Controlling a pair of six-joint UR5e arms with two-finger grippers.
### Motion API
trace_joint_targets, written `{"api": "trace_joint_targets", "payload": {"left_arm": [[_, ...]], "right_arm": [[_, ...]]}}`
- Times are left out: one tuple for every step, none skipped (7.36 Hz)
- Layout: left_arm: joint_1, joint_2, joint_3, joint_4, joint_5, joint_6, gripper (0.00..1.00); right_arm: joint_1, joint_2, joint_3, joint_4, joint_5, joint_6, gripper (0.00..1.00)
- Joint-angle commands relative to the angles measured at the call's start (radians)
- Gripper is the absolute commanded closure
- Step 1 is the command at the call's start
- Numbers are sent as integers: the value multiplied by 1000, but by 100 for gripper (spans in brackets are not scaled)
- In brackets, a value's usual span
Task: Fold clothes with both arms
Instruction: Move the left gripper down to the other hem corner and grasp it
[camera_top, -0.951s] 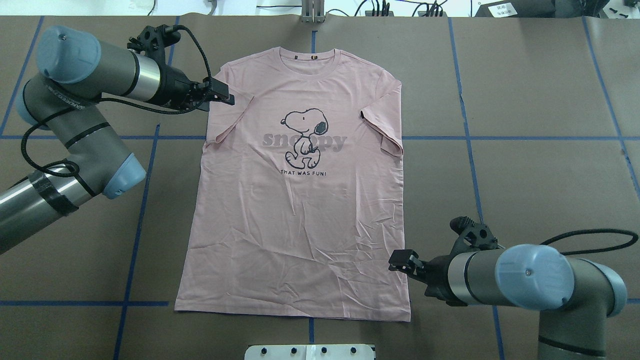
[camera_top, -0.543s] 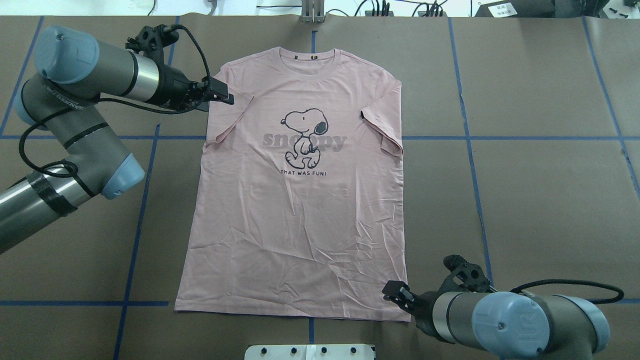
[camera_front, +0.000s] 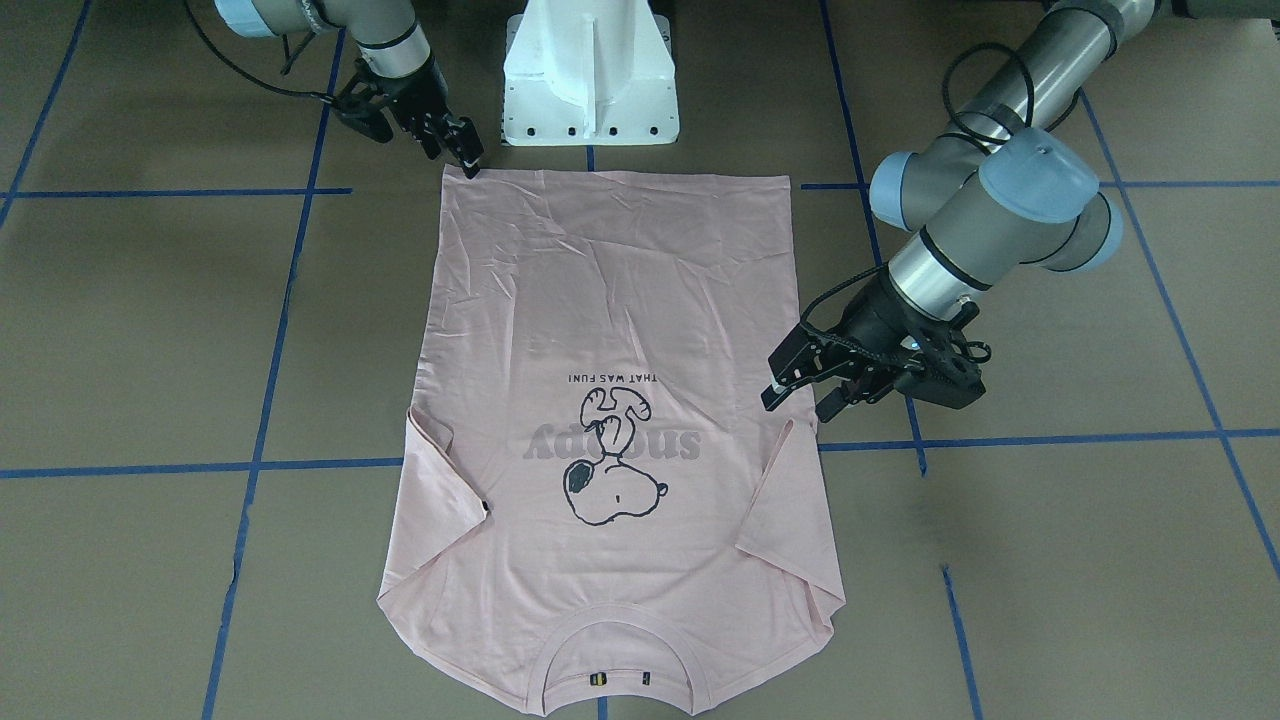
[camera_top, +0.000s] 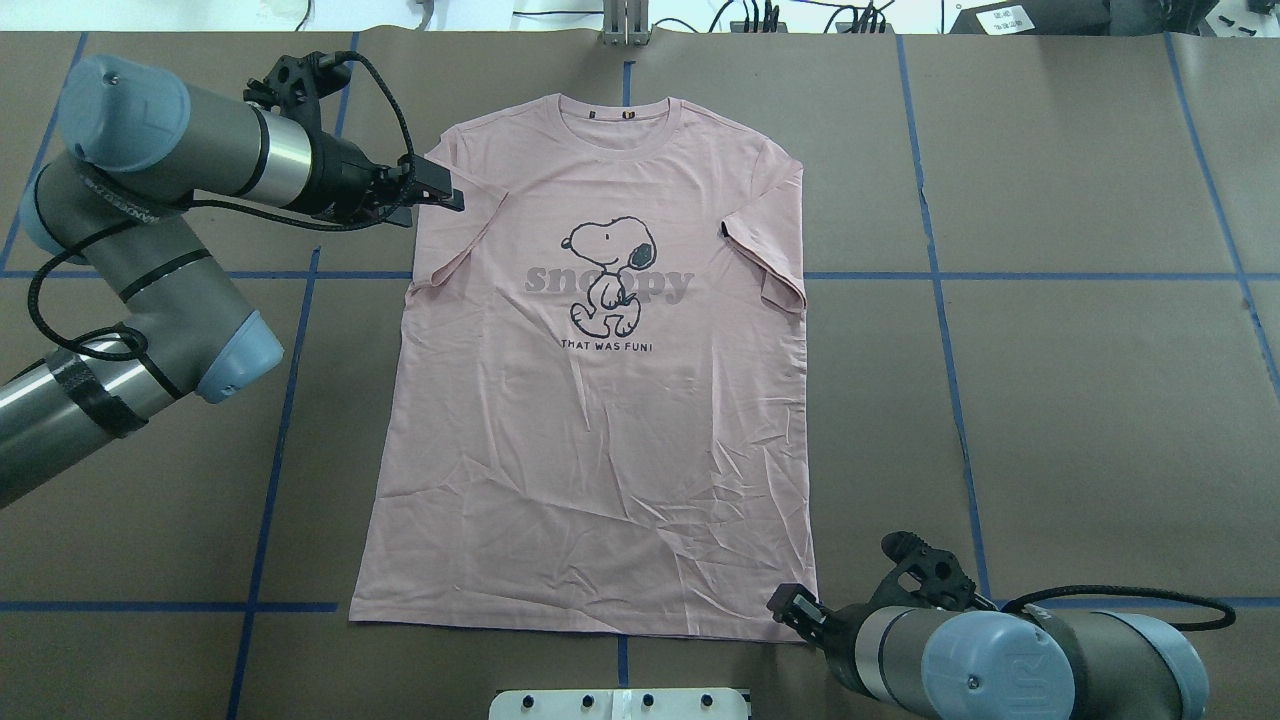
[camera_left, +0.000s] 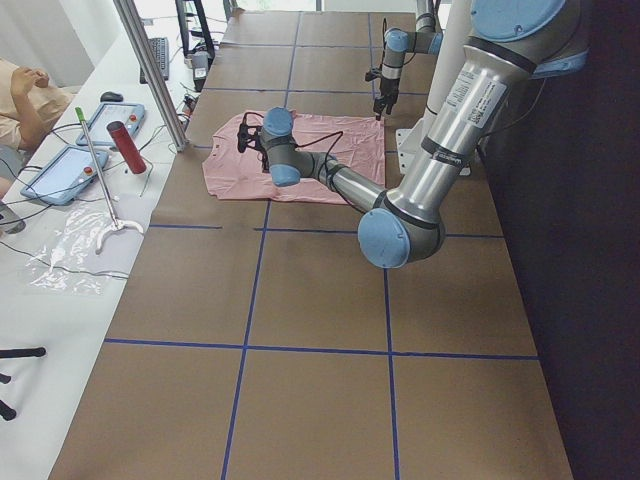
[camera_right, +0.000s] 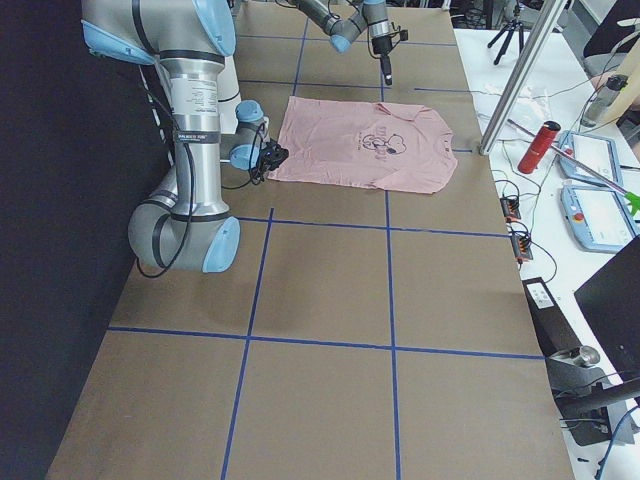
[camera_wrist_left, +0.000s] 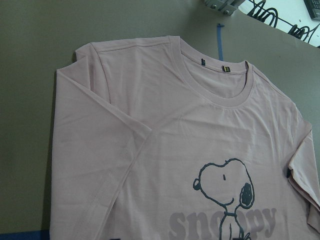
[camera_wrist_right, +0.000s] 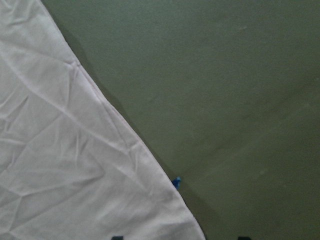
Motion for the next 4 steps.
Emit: {"api": "trace_joint_targets", "payload": {"left_arm": [[0, 3, 0, 0, 0, -1, 20], [0, 3, 0, 0, 0, -2, 20], [0, 3, 0, 0, 2, -4, 20], [0, 3, 0, 0, 0, -5, 20]], "right_arm": [[-1, 21, 3, -51, 2, 0, 98], [1, 22, 4, -58, 2, -1, 100], [7, 22, 7, -59, 2, 0, 100], [18, 21, 9, -67, 2, 0, 100]]}}
